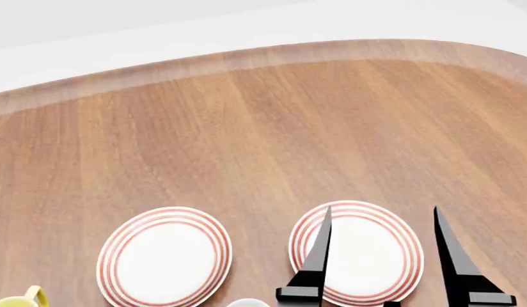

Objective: Put the white mug on the left plate.

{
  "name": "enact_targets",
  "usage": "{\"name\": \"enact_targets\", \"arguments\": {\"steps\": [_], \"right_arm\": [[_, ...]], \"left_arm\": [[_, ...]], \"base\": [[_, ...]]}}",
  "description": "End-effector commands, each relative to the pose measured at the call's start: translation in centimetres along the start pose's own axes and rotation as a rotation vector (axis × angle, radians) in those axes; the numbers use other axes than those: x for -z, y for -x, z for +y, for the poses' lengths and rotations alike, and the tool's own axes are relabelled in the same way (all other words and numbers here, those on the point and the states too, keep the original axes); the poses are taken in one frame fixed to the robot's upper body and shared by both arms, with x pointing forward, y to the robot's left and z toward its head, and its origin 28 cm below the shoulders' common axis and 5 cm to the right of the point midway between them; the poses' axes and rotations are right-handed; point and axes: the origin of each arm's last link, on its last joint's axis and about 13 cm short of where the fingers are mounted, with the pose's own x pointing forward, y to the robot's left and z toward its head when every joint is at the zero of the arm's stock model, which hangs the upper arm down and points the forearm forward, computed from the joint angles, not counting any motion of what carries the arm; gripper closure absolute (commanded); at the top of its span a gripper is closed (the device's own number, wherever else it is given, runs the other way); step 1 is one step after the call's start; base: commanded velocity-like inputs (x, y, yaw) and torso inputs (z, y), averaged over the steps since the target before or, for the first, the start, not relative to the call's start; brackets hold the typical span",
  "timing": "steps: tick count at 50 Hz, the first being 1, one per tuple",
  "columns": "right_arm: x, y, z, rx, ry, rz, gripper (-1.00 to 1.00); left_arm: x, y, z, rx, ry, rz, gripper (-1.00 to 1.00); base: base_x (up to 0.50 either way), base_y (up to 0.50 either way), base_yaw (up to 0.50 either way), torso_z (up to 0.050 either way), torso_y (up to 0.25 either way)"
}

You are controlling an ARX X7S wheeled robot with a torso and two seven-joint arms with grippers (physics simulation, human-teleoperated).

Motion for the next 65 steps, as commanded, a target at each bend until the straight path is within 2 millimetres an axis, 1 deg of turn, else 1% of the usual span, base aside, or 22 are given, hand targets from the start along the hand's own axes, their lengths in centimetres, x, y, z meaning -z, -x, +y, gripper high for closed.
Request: {"name": "enact_targets", "arguments": {"steps": [1,12,13,33,42,54,59,65], "right_arm": [[0.0,0.0,0.0,0.000,-0.001,-0.001,-1.00],[0.0,0.0,-0.1,0.001,-0.002,-0.001,-1.00],[0.0,0.0,-0.1,0.001,-0.002,-0.002,-1.00],[0.2,-0.1,0.1,-0.003,0.000,0.003,-1.00],[0.2,-0.1,0.2,-0.007,0.001,0.002,-1.00],[0.0,-0.1,0.1,-0.005,0.002,-0.002,-1.00],[0.0,-0.1,0.1,-0.006,0.001,-0.002,-1.00],[0.0,-0.1,0.1,-0.007,0.000,-0.002,-1.00]], "left_arm": [[-0.1,-0.4,0.2,0.001,-0.010,0.012,-1.00],[-0.1,-0.5,-0.1,0.013,-0.020,0.010,-1.00],[-0.2,-0.4,-0.1,0.013,-0.021,0.008,1.00],[-0.1,-0.4,0.0,0.005,-0.020,0.010,1.00],[-0.5,-0.5,0.3,-0.010,-0.026,-0.007,1.00],[-2.3,-0.2,0.6,-0.011,-0.040,-0.063,1.00],[-3.5,0.4,0.3,0.001,-0.044,-0.099,1.00],[-4.8,0.8,0.4,0.000,-0.050,-0.130,1.00]], "base": [[0.00,0.00,0.00,0.000,0.000],[0.00,0.00,0.00,0.000,0.000],[0.00,0.00,0.00,0.000,0.000],[0.00,0.00,0.00,0.000,0.000],[0.00,0.00,0.00,0.000,0.000],[0.00,0.00,0.00,0.000,0.000],[0.00,0.00,0.00,0.000,0.000],[0.00,0.00,0.00,0.000,0.000]]}}
